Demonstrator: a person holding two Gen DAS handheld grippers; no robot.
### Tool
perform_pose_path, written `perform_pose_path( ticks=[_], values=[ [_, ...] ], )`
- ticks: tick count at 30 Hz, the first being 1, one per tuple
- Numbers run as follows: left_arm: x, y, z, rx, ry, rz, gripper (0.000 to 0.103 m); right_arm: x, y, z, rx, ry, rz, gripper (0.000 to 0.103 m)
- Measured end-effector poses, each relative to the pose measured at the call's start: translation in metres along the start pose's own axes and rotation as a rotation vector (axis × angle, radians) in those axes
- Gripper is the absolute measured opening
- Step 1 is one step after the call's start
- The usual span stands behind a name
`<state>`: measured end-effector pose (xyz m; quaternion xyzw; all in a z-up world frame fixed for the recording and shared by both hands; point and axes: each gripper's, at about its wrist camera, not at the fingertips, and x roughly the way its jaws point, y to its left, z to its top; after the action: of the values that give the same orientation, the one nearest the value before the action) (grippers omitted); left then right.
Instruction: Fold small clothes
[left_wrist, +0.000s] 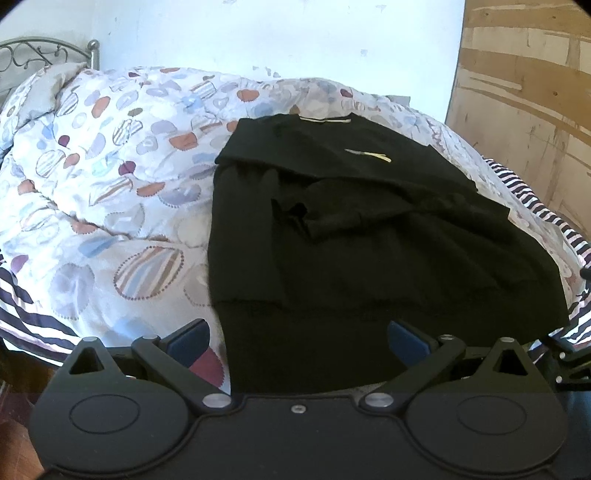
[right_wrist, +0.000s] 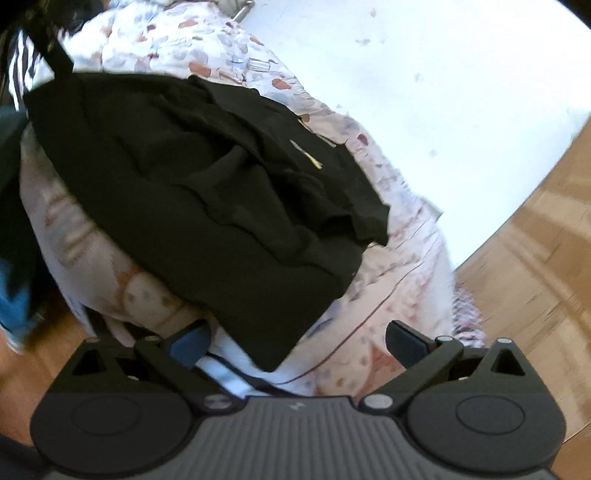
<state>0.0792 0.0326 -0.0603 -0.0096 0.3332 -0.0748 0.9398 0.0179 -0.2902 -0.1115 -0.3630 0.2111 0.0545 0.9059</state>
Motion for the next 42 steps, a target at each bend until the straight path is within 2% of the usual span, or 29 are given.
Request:
perform_pose_path(
  ticks=[2,5,7,9,10,11,15,17,21,26,29,37,39,42],
  values=[
    [0.0,0.0,-0.001,0.002,0.002,0.001,0.102,0.001,0.003,-0.001,-0.045,-0.019,-0.015,0.101],
    [-0.001,-0.001,-0.001,0.007,-0.004,0.0,0.102,-0.003,0.011,-0.001,-0.137,-0.051,-0.003,0.086],
    [-0.001,-0.002,-0.001,0.021,-0.014,-0.006,0.102,-0.005,0.016,-0.003,-0.193,-0.062,0.029,0.065],
    [0.0,-0.004,-0.001,0.039,-0.013,-0.029,0.102,-0.007,0.019,-0.004,-0.222,-0.065,0.058,0.053],
    [0.001,-0.005,-0.002,0.048,-0.011,-0.048,0.102,-0.007,0.018,-0.003,-0.221,-0.062,0.084,0.042],
    [0.002,-0.006,-0.003,0.061,-0.014,-0.076,0.102,-0.007,0.015,-0.001,-0.209,-0.058,0.112,0.038],
    [0.007,-0.015,-0.005,0.108,-0.022,-0.135,0.102,-0.015,0.001,0.009,-0.183,-0.056,0.175,0.01],
    [0.01,-0.02,-0.006,0.129,-0.023,-0.144,0.102,-0.017,-0.012,0.016,-0.148,-0.054,0.214,0.009],
    [0.014,-0.029,-0.008,0.148,-0.019,-0.16,0.102,-0.02,-0.033,0.035,-0.082,-0.094,0.227,0.007],
    [0.011,-0.045,-0.014,0.231,-0.037,-0.201,0.102,-0.017,-0.066,0.06,0.082,-0.144,0.259,0.006],
    [0.013,-0.057,-0.017,0.284,-0.045,-0.198,0.102,-0.007,-0.085,0.075,0.194,-0.175,0.277,0.006],
    [0.053,-0.086,-0.016,0.367,-0.013,-0.086,0.1,0.024,-0.114,0.104,0.311,-0.22,0.27,0.004],
    [0.062,-0.086,-0.016,0.385,0.01,-0.038,0.091,0.03,-0.115,0.107,0.318,-0.218,0.255,0.004],
    [0.07,-0.075,-0.012,0.384,0.028,0.025,0.087,0.038,-0.121,0.11,0.35,-0.217,0.243,0.004]
  ],
)
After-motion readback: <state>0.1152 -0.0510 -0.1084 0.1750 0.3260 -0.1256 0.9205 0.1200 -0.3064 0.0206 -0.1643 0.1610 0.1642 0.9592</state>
